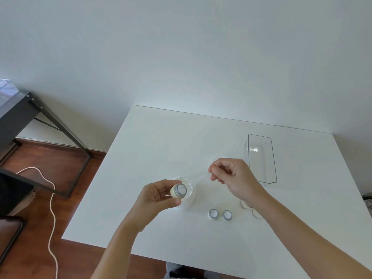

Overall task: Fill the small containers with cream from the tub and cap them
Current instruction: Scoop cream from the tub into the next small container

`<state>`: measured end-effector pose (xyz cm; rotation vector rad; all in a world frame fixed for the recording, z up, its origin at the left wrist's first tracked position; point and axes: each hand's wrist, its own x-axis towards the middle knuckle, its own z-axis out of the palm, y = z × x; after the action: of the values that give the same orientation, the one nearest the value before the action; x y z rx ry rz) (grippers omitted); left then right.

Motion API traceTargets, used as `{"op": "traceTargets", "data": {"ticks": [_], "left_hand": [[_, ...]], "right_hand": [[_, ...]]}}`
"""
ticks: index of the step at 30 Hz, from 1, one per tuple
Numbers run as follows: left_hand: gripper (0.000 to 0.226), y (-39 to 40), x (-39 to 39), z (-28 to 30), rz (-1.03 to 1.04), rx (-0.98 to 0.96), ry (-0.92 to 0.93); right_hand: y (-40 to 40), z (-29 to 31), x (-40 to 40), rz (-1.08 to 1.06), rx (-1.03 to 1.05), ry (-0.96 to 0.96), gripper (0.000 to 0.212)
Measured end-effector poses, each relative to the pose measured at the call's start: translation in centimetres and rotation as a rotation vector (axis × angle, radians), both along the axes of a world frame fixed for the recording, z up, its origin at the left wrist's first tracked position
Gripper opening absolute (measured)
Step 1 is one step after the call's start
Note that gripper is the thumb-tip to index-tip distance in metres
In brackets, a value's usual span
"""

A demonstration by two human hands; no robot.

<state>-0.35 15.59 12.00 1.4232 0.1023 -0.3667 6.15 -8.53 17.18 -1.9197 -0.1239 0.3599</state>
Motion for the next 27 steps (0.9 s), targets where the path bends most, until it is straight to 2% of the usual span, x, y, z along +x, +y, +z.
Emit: {"op": "traceTargets", "data": {"ticks": [10,27], "left_hand": [[0.042,-0.4,0.1,0.0,0.038,-0.006,-0.013],[0.045,-2.1,0.3,-0.9,0.337,0.181,-0.220]], "right_hand": [[1.2,-0.2,-0.4,0.007,-0.077,-0.027,0.021],[2.2,-0.9,-2.1,-0.133,-0.062,0.000,0.019]]}}
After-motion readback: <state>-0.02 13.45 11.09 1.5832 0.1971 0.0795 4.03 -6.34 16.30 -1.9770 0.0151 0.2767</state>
